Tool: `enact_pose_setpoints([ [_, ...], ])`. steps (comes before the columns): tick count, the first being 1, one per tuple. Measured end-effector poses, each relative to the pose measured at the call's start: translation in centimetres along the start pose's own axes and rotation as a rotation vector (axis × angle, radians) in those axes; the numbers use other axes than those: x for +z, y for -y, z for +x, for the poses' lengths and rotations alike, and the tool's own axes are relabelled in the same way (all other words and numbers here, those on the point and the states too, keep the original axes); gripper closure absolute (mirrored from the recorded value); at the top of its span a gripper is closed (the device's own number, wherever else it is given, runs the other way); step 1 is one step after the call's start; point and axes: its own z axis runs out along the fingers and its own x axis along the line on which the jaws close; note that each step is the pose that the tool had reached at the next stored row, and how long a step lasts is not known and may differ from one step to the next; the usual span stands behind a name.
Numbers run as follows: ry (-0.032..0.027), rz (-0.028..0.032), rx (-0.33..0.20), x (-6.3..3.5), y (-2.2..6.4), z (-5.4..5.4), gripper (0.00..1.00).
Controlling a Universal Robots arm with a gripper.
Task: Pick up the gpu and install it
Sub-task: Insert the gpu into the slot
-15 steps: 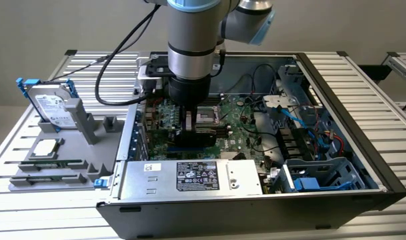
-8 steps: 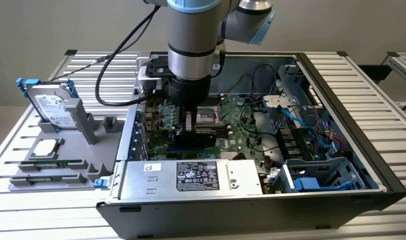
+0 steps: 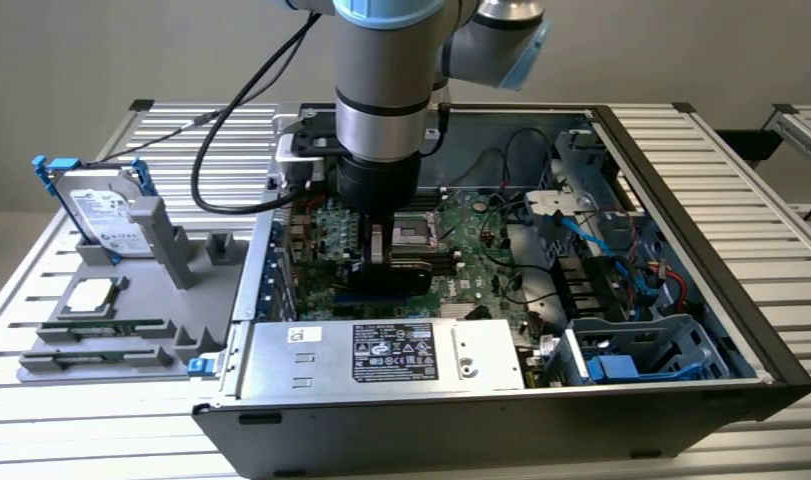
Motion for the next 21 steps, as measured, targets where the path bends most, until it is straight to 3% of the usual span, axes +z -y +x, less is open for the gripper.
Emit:
enact_pose_setpoints([
  [21, 0.0000, 0.0001, 0.000, 0.20, -0.03, -0.01, 0.73],
])
